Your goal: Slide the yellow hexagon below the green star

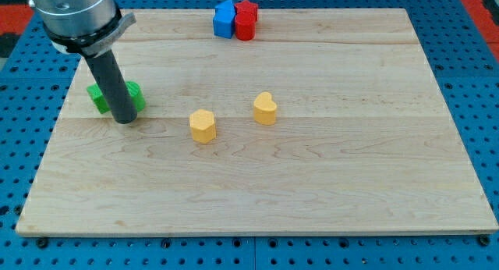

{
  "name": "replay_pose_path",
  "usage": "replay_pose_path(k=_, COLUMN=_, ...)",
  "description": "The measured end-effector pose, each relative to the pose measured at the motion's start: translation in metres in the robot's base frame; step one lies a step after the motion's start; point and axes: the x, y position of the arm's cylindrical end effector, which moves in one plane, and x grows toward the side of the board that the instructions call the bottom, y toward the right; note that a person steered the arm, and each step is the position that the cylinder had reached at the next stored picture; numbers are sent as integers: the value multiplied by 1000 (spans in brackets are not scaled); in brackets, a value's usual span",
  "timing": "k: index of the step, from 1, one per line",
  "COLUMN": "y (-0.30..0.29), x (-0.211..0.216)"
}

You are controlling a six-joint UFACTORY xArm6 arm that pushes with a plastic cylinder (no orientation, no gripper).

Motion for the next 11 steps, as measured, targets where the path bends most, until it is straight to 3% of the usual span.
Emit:
replay_pose_path(k=3, y=127, x=-32)
replay_pose_path(k=4, y=149, x=-8)
replay_pose_path(k=5, y=142, x=17)
replay_pose_path(k=7, y=41, x=18)
replay_pose_path(k=11, y=-21, x=26)
